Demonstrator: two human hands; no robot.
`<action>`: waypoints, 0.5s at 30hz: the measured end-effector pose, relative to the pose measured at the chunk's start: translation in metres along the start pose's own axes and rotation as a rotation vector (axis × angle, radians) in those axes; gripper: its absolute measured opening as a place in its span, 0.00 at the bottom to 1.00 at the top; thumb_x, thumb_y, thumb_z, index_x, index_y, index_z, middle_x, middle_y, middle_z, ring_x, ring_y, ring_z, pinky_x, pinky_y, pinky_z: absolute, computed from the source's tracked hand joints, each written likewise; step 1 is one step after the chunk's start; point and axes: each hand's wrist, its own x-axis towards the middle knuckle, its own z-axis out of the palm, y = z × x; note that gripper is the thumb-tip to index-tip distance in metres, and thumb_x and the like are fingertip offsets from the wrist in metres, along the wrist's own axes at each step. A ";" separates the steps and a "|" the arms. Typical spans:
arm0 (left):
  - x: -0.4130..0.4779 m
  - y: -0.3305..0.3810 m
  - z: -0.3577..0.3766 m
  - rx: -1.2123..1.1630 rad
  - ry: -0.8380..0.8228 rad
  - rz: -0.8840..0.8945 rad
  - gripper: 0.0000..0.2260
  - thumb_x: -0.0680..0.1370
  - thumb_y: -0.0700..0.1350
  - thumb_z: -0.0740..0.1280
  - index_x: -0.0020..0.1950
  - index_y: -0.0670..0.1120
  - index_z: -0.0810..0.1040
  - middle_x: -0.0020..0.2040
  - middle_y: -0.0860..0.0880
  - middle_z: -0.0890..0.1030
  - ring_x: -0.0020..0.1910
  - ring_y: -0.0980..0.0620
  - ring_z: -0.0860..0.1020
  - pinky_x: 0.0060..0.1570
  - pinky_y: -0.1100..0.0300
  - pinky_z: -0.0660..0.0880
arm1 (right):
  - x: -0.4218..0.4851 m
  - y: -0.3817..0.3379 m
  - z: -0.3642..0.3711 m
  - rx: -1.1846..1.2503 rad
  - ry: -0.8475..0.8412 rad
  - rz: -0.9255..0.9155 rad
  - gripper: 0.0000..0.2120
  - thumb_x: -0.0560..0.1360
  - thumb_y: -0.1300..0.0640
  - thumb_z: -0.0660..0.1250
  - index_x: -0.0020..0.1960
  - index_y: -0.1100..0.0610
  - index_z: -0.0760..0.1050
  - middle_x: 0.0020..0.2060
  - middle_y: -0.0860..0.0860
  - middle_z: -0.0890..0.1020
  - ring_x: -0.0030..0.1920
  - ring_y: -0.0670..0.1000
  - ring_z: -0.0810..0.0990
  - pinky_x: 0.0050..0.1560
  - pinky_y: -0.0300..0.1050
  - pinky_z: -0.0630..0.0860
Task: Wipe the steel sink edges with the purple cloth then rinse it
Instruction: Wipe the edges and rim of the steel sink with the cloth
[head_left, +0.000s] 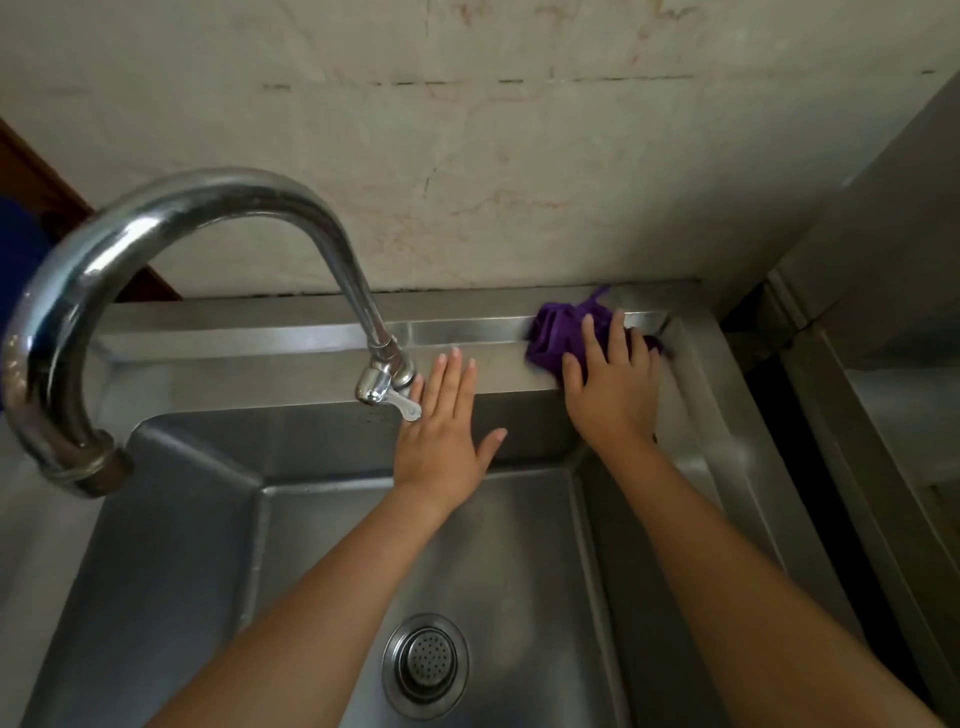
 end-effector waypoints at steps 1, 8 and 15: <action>0.000 -0.001 0.000 -0.007 -0.011 0.001 0.35 0.78 0.61 0.53 0.75 0.45 0.38 0.77 0.47 0.39 0.75 0.51 0.36 0.74 0.53 0.35 | -0.002 -0.009 0.002 0.003 -0.003 -0.006 0.25 0.79 0.45 0.52 0.74 0.52 0.59 0.75 0.59 0.59 0.73 0.63 0.58 0.73 0.61 0.52; -0.014 -0.014 -0.008 0.007 -0.019 0.037 0.32 0.79 0.56 0.54 0.76 0.45 0.45 0.78 0.47 0.45 0.76 0.51 0.42 0.75 0.55 0.42 | -0.018 -0.053 0.011 0.072 0.013 -0.160 0.22 0.79 0.46 0.55 0.72 0.50 0.64 0.74 0.57 0.62 0.72 0.62 0.59 0.73 0.62 0.53; -0.063 -0.076 -0.017 0.060 0.027 -0.036 0.31 0.75 0.56 0.54 0.73 0.40 0.60 0.74 0.42 0.63 0.74 0.45 0.60 0.73 0.55 0.47 | -0.023 -0.092 0.015 0.062 0.030 -0.254 0.22 0.78 0.48 0.57 0.70 0.54 0.67 0.68 0.58 0.69 0.68 0.63 0.64 0.70 0.64 0.58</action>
